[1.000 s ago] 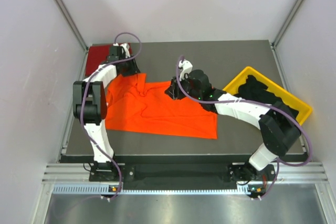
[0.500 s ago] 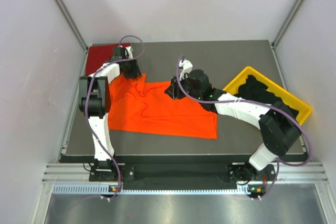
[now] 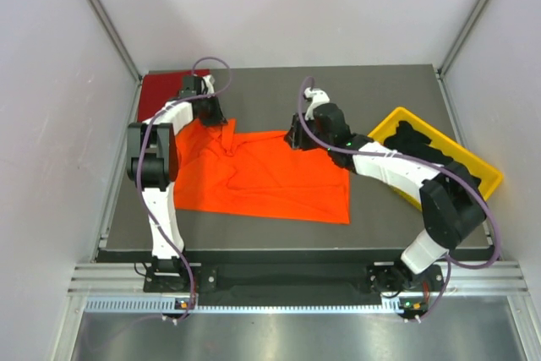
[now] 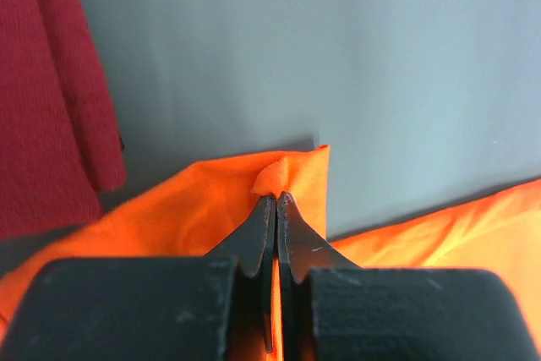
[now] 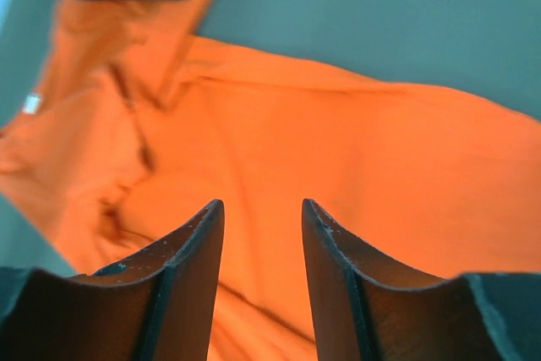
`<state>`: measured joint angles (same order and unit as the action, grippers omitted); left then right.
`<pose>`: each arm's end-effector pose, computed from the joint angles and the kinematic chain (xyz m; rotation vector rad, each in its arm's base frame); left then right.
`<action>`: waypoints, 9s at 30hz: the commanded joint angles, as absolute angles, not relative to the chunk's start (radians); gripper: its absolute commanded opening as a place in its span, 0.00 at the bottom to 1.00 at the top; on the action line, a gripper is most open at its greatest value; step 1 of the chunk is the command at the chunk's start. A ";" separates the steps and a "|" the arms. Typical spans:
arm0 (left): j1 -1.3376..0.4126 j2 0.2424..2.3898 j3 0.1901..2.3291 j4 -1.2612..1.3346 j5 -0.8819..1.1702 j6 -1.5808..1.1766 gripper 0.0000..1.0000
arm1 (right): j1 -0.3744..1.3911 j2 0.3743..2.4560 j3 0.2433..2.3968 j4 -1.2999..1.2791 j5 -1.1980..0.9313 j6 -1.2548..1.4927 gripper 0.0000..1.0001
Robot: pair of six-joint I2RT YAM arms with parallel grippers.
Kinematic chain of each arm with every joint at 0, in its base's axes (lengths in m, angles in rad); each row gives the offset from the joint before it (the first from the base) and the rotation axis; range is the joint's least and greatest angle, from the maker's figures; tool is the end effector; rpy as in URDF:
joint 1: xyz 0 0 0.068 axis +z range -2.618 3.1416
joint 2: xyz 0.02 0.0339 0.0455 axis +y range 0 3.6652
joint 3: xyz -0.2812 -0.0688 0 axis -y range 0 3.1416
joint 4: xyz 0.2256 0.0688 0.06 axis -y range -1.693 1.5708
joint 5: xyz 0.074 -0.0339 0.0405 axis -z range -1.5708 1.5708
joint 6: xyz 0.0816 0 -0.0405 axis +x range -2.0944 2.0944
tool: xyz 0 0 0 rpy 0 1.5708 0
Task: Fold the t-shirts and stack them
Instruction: Fold the tshirt
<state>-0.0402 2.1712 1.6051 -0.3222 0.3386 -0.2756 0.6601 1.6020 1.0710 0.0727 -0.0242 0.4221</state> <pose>0.4952 -0.0470 0.1580 -0.1408 2.4652 -0.5537 0.3094 0.2427 0.2632 -0.2653 2.0855 0.6950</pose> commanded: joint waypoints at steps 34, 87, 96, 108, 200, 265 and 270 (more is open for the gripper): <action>0.043 1.810 1.582 -0.500 0.187 -0.465 0.00 | 0.198 2.114 1.704 -0.729 -0.160 -0.210 0.32; 0.095 1.849 1.712 -0.560 0.072 -0.518 0.00 | 0.275 1.886 1.533 -0.461 0.063 -0.253 0.00; 0.132 1.743 1.566 -0.522 0.135 -0.568 0.00 | 0.377 1.688 1.257 -0.193 0.248 -0.252 0.00; 0.190 1.534 1.342 -0.575 0.110 -0.626 0.00 | 0.423 1.562 1.063 -0.153 0.330 -0.167 0.00; 0.287 1.577 1.040 -0.338 0.297 -0.563 0.31 | 0.581 1.468 0.923 -0.492 0.221 0.434 0.26; 0.152 1.724 1.154 -0.314 0.268 -0.520 0.28 | 0.534 1.268 0.836 -0.554 0.233 0.575 0.20; 0.149 1.749 1.157 -0.314 0.253 -0.528 0.27 | 0.532 1.403 0.926 -0.503 0.225 0.539 0.19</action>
